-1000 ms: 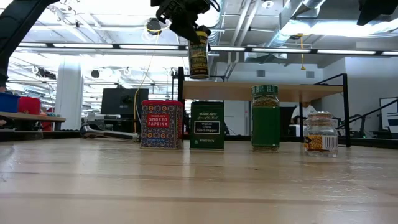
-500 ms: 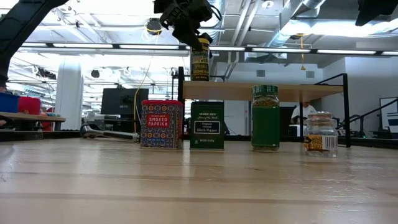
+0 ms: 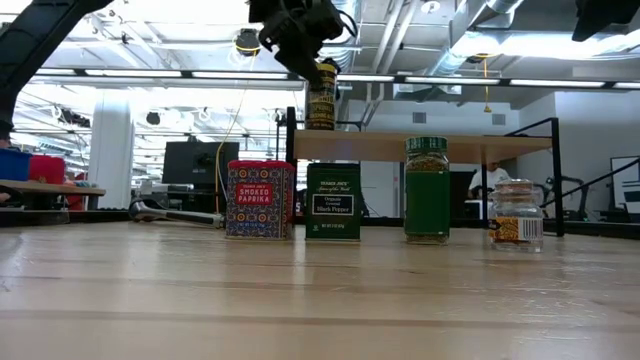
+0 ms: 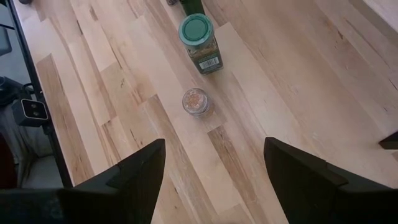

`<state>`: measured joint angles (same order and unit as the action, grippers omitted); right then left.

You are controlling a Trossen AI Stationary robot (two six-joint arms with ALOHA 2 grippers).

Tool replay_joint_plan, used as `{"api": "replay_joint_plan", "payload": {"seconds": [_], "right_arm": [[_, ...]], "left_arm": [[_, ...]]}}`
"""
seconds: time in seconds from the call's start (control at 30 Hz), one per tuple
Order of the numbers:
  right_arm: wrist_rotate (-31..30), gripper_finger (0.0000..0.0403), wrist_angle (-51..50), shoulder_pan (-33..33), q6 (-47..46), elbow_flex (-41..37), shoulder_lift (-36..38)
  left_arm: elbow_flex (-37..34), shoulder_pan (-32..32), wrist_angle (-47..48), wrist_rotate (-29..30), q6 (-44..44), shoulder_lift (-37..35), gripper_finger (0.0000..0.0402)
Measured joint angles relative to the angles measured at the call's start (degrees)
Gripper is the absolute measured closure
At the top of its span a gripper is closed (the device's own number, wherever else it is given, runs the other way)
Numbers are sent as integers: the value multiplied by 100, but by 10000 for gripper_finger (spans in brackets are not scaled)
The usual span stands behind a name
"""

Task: Shelf spices
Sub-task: Put the yellow seasoning bottle on the shelf, then put the red seasoning can on the shelf

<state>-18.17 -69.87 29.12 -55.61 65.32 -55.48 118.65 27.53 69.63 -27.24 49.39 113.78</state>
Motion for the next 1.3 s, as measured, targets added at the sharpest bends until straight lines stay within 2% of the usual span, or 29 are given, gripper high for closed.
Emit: {"api": "replay_joint_plan", "payload": {"seconds": [0.53, 1.0, 1.1, 1.23, 1.3], "right_arm": [[2, 126, 0, 0, -48, 0, -1], [2, 126, 1, 0, -46, 0, 0], [-89, 126, 1, 3, -4, 0, -2], [-313, 126, 4, 15, 198, 0, -2], [-433, 126, 4, 15, 321, 0, -2]], "left_arm": [[66, -20, 14, 35, -62, -194, 119], [1009, -50, 212, 256, -203, -415, 119], [1139, -57, 526, -156, -254, -550, 119], [1167, -144, 1408, -1309, 62, -713, 119], [1167, -267, 1934, -1500, 208, -755, 119]]}}
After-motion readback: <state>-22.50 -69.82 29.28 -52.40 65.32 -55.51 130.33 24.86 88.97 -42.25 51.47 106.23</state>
